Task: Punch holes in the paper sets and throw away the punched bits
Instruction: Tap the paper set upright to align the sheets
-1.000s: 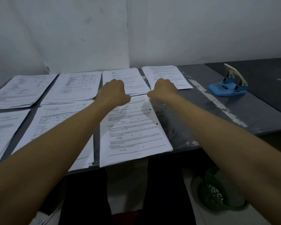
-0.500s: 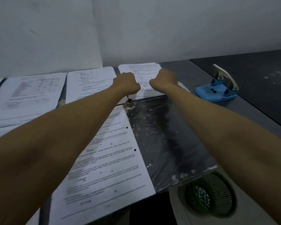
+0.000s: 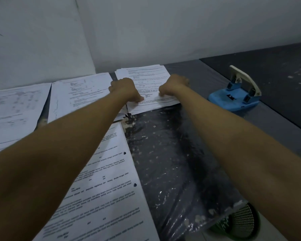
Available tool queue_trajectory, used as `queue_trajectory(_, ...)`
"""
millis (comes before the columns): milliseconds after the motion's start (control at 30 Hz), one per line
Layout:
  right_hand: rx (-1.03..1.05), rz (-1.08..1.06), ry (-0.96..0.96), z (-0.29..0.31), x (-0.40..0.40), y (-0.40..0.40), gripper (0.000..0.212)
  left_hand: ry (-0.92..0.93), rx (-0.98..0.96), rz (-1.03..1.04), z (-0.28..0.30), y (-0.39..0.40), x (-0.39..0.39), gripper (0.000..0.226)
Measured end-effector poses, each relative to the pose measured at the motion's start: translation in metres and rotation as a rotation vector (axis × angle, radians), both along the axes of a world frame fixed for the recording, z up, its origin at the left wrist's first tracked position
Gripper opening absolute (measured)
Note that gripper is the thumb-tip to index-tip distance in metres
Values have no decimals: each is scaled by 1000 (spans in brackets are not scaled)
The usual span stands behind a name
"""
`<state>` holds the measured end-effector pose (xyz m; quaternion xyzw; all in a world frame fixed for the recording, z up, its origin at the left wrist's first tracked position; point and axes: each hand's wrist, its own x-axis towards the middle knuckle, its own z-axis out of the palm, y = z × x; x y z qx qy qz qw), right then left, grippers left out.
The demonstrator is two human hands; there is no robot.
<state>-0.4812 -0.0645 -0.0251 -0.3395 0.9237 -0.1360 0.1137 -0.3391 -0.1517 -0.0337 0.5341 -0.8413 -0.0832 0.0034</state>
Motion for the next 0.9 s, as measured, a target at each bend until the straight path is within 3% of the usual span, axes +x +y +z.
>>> queue_trajectory(167,-9,-18,-207,11,-14,-1,78,-59,0,9,1,-4,0,90)
queue_trajectory(367,-33,-19,-302,16,-17,-2,85,-146,-57,-17,1,-6,5,95)
queue_trajectory(433,-65,-26,-311,16,-17,-1,79,-154,-51,-19,2,-6,5,95)
queue_trajectory(567,-307,-68,-413,14,-22,-3,36,-152,-53,-32,2,-4,2,89)
queue_trajectory(633,-415,-86,-495,13,-23,-2,24,-140,-44,-30,4,-3,2,85)
queue_trajectory(800,-576,-29,-609,12,-26,11,34,-21,30,-1,11,-1,6,85)
queue_trajectory(900,-669,30,-667,17,-27,21,35,180,105,47,18,1,10,85)
